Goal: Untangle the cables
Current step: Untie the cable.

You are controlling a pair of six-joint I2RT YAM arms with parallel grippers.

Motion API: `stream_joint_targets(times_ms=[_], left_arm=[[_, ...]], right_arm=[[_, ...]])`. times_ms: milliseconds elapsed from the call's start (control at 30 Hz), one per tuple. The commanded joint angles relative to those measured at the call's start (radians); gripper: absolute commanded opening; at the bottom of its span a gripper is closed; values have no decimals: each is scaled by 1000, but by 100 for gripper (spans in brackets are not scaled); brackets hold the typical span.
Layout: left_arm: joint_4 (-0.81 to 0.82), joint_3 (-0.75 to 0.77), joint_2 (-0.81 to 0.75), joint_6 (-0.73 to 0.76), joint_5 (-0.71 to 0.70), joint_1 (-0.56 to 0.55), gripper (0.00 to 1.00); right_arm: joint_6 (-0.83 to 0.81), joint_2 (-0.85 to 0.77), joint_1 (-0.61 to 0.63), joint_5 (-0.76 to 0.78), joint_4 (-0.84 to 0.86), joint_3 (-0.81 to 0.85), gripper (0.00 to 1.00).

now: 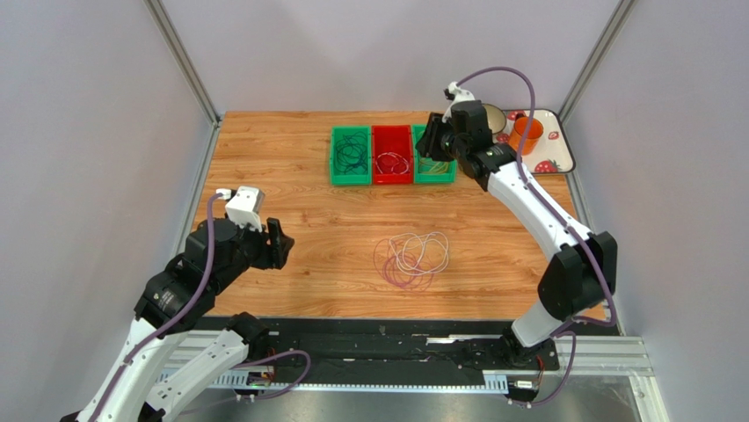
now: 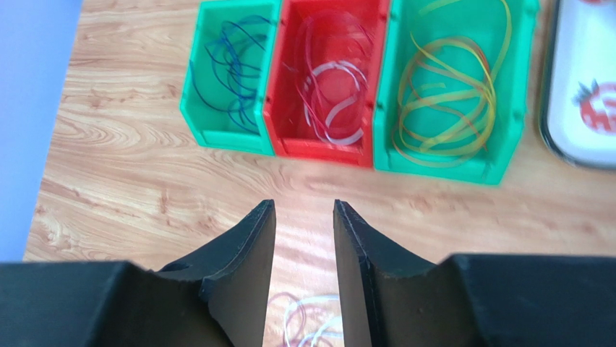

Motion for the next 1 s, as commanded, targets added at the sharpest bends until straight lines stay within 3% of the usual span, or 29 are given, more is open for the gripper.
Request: stream_joint_targets(times_ms=[0, 200, 433, 800, 967], left_arm=[[6, 18, 25, 1, -12, 4, 68], [0, 50, 91, -74, 25, 4, 68], [198, -31, 230, -159, 149, -5, 64], [455, -80, 557, -200, 128, -198, 60], [534, -90, 683, -183, 117, -267, 66]], right_arm=[[78, -154, 7, 101, 14, -146, 40], [161, -311, 7, 106, -31, -344, 41], [239, -409, 10, -11, -54, -519, 39], [269, -447, 112, -8, -68, -634, 39], [270, -424, 125, 4, -74, -644, 40]])
